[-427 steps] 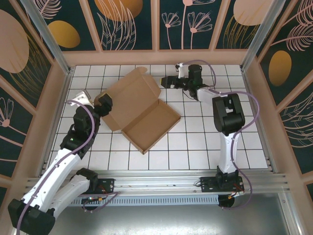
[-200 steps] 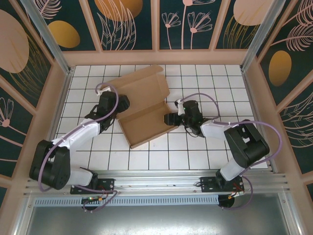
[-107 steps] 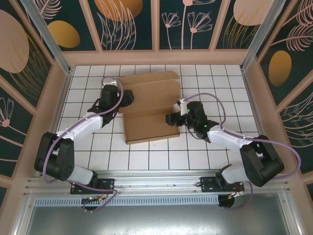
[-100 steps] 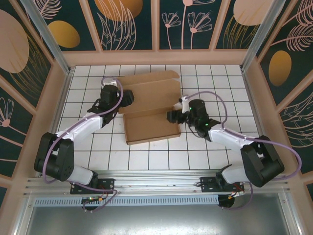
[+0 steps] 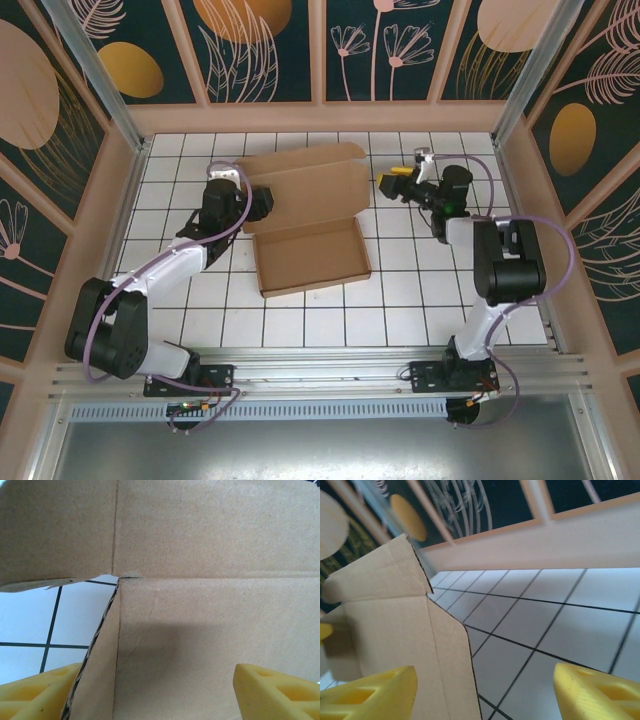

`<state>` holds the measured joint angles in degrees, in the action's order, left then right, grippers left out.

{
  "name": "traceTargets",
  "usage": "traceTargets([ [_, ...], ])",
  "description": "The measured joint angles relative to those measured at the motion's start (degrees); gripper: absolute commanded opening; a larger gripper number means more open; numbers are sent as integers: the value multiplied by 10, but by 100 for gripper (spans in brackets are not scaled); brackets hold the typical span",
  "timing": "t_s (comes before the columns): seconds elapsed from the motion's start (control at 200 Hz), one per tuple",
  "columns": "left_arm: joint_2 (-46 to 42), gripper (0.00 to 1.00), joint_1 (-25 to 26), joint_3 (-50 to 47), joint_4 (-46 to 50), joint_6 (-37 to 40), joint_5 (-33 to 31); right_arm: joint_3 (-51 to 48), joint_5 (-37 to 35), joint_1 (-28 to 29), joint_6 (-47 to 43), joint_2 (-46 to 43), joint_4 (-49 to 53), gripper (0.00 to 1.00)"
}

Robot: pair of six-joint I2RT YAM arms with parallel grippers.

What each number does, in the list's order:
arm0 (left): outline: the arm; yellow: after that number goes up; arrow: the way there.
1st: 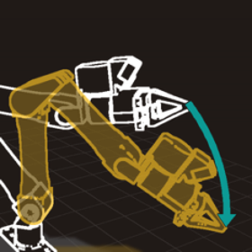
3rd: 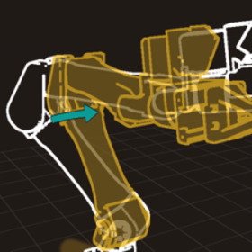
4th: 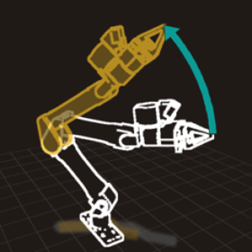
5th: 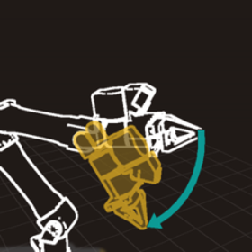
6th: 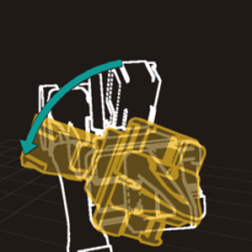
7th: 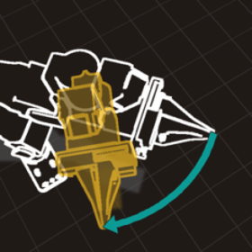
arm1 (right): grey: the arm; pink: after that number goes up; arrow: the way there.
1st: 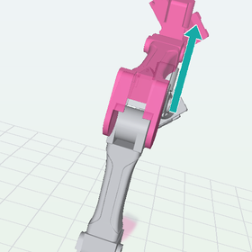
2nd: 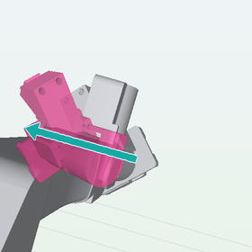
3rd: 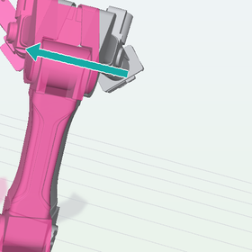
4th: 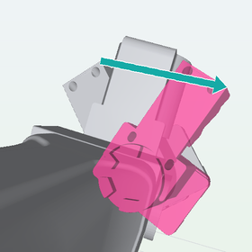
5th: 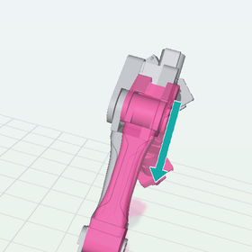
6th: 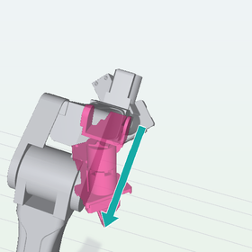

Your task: Fold the paper box

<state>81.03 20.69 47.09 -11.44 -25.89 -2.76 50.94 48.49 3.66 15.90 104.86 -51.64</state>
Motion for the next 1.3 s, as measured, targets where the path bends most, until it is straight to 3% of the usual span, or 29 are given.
traceTargets([
  [0.165, -4, 74, 0, -2, -5, 2, 0, 42, 84, 15, 7, 44, -4, 72],
  [0.345, -4, 74, 0, -2, -8, 2, 2, 104, 87, 45, -51, 63, 83, 64],
  [0.49, -4, 74, 0, -2, -8, 2, 2, 127, 81, 57, -89, 72, 138, 46],
  [0.631, -4, 74, 0, -2, -8, 4, 2, 134, 74, 57, -111, 84, 179, 39],
  [0.701, -4, 74, 0, -2, -8, 4, 2, 134, 73, 57, -115, 87, 190, 29],
  [0.761, -4, 74, 0, -2, -8, 4, 2, 134, 73, 57, -122, 87, 195, 14],
  [0.896, -4, 73, 0, -2, -8, 4, 4, 134, 57, 63, -133, 85, 202, 2],
  [1.121, -4, 73, 0, -2, -14, 4, 9, 116, -65, 104, -162, 26, 244, 0],
  [1.296, -4, 72, -3, -2, -17, 3, 6, 116, -286, 189, -177, -17, 287, 0],
])
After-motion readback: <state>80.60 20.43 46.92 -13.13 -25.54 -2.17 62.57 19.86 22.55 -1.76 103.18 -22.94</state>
